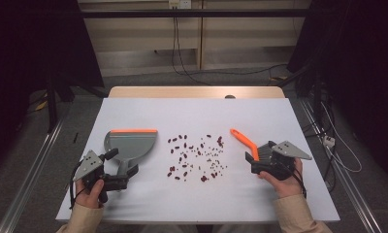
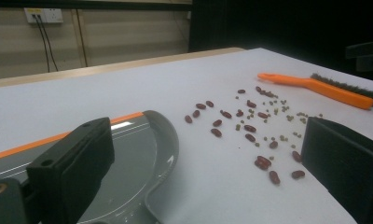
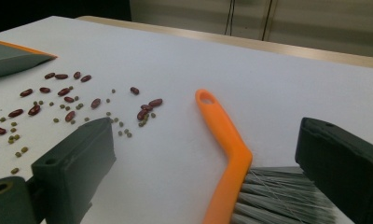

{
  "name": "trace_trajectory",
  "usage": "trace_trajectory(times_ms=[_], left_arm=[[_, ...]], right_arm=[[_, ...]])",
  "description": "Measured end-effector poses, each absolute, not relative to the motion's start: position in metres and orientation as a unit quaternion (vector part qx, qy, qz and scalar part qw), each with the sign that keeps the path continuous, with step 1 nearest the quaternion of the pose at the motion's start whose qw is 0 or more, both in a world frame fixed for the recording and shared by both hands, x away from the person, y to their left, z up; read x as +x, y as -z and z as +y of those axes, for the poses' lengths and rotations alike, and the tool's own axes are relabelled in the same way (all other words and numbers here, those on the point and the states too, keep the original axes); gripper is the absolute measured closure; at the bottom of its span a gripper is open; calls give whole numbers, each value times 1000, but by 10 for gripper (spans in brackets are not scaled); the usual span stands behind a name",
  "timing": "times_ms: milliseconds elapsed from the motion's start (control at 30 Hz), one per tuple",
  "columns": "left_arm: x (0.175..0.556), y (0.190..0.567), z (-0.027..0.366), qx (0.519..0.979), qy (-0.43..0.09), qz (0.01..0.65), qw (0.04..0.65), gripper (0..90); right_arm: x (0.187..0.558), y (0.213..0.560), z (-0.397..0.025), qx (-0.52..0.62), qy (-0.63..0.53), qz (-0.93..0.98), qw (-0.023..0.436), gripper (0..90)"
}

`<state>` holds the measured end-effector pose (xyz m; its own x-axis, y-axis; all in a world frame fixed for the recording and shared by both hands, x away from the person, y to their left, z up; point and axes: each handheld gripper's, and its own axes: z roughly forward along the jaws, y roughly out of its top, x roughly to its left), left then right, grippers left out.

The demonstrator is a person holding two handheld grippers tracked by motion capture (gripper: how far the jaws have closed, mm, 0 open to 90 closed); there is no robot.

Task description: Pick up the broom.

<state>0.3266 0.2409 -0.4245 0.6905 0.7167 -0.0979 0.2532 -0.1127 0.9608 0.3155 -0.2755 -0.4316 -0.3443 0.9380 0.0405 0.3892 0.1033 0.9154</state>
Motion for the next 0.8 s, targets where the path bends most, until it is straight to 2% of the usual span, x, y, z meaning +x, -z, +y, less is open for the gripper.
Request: trace_trajectory(times_ms=[133,500,800], left_arm=[[326,425,240,718,-199,338,575,28],[326,425,240,720,-199,336,573,28],[326,425,240,720,-198,336,574,28]], right_arm=[[324,431,-277,494,-453,680,296,42],[349,433,-278,513,-430,693,269,165],[360,433,-278,518,-408,704,265,221]])
